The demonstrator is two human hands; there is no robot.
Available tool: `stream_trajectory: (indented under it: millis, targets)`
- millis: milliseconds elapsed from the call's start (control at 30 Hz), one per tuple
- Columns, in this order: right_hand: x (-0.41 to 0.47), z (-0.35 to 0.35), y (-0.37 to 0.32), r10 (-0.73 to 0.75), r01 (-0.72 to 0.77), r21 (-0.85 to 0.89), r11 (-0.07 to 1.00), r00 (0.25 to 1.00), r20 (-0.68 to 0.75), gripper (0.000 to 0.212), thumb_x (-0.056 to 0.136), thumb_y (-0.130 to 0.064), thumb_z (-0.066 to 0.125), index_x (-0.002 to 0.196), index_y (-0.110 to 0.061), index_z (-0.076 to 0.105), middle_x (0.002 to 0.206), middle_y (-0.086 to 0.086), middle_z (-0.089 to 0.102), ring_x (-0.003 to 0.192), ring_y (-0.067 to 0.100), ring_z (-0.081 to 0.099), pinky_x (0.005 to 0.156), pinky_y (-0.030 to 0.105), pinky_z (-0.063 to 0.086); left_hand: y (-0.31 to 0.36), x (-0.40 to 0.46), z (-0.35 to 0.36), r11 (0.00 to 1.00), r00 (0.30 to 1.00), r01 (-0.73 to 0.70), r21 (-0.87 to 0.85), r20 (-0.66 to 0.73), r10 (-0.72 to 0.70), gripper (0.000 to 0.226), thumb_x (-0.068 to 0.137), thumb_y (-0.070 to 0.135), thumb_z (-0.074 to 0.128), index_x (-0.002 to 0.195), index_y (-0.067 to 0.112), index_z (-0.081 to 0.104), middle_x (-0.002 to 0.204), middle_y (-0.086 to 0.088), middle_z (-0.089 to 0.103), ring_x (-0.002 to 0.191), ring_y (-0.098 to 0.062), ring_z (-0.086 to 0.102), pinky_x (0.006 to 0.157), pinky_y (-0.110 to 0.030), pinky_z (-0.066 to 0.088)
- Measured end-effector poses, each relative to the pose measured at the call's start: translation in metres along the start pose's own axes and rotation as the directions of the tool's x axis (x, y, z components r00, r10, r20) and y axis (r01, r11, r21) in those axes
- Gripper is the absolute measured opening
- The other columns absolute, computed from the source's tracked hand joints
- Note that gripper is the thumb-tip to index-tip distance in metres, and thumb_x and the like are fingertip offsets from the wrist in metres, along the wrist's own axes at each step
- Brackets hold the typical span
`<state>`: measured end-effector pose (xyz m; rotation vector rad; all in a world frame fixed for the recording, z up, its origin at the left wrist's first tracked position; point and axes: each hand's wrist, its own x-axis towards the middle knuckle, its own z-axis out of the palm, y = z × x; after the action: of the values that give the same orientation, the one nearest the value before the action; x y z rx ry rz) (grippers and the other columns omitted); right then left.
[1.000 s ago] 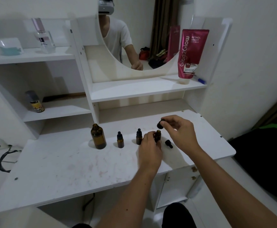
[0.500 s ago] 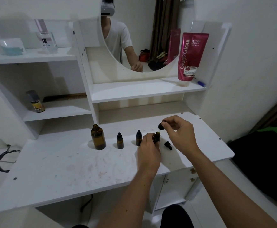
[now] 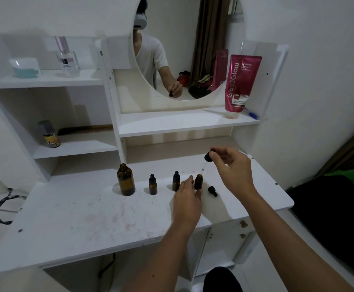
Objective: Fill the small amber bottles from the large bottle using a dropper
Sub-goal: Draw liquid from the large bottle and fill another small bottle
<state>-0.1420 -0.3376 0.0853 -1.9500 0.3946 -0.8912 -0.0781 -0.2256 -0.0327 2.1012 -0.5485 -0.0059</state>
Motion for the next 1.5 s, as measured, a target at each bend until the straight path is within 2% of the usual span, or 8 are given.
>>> stream_trajectory:
  millis: [133,267,467,633,833,1067,1267,1500]
  targets:
    - [-0.003,-0.002,-0.012,-0.030,0.030,-0.011,0.999,0.999,-0.038,0.016,0.097,-0.021,0.074,0.112,-0.016,0.077,0.096,-0.009,0.080,0.094,0.003,0.075,0.091,0.020,0.058,-0.007,-0.013,-0.020,0.994,1.000,-0.008,-0.109,0.028,0.011,0.050,0.098,0.028,0.066,0.145,0.017,0.053,0.143,0.004,0.059,0.131,-0.013,0.055,0.112,-0.032,0.044]
    - [-0.008,0.006,-0.030,-0.057,0.058,0.016,0.998,0.997,-0.043,0.016,0.097,-0.019,0.074,0.113,-0.016,0.077,0.097,-0.013,0.078,0.093,0.000,0.074,0.090,0.017,0.058,-0.019,-0.027,-0.056,0.961,0.995,-0.024,-0.277,0.089,0.050,0.045,0.093,0.031,0.074,0.136,0.024,0.062,0.125,0.013,0.068,0.110,0.003,0.063,0.100,-0.021,0.052]
    - [-0.012,0.055,-0.059,-0.027,0.017,0.178,0.984,0.998,0.049,0.017,0.098,-0.021,0.073,0.114,-0.016,0.076,0.099,-0.005,0.081,0.098,0.006,0.076,0.090,0.019,0.058,-0.061,-0.029,-0.137,0.967,0.992,-0.052,-0.249,-0.125,0.021,0.026,0.085,0.028,0.082,0.107,0.023,0.069,0.094,0.011,0.069,0.086,-0.005,0.066,0.073,-0.015,0.055]
    - [-0.011,0.104,-0.084,-0.086,0.060,0.245,0.968,0.992,0.096,0.015,0.098,-0.015,0.073,0.112,-0.014,0.077,0.102,-0.007,0.079,0.098,0.003,0.075,0.089,0.015,0.056,-0.102,-0.015,-0.171,0.998,0.919,-0.029,-0.060,-0.394,0.003,0.053,0.077,0.033,0.088,0.117,0.022,0.055,0.115,0.009,0.049,0.102,-0.009,0.054,0.087,-0.025,0.052]
    - [-0.004,0.141,-0.101,-0.147,0.105,0.262,0.959,0.978,0.148,0.016,0.099,-0.016,0.071,0.114,-0.014,0.076,0.105,-0.006,0.078,0.101,0.004,0.074,0.092,0.017,0.056,-0.104,-0.001,-0.167,0.961,0.936,0.134,-0.243,-0.287,-0.204,0.072,0.085,0.034,0.082,0.145,0.021,0.045,0.144,0.003,0.050,0.128,-0.016,0.052,0.108,-0.036,0.049]
    - [0.003,0.159,-0.097,-0.169,0.118,0.252,0.960,0.967,0.189,0.016,0.098,-0.014,0.072,0.113,-0.014,0.076,0.104,-0.006,0.078,0.100,0.005,0.074,0.094,0.018,0.057,-0.106,0.003,-0.164,0.975,0.935,0.126,-0.185,-0.307,-0.179,0.042,0.090,0.034,0.075,0.128,0.021,0.060,0.120,0.008,0.068,0.112,-0.014,0.063,0.095,-0.028,0.051]
    - [0.000,0.176,-0.085,-0.151,0.107,0.165,0.980,0.947,0.283,0.014,0.096,-0.017,0.074,0.110,-0.015,0.077,0.101,-0.006,0.078,0.096,0.003,0.074,0.090,0.016,0.057,-0.109,0.005,-0.162,0.973,0.933,0.131,-0.189,-0.308,-0.185,0.041,0.090,0.036,0.076,0.126,0.024,0.060,0.119,0.010,0.068,0.110,-0.012,0.063,0.098,-0.031,0.052]
    - [-0.007,0.190,-0.069,-0.086,0.064,0.070,0.995,0.917,0.390,0.015,0.094,-0.017,0.076,0.110,-0.017,0.078,0.097,-0.009,0.078,0.090,0.001,0.073,0.083,0.010,0.055,-0.108,0.003,-0.161,0.976,0.937,0.129,-0.173,-0.301,-0.177,0.041,0.091,0.038,0.075,0.127,0.026,0.059,0.118,0.014,0.066,0.108,-0.008,0.062,0.092,-0.019,0.046]
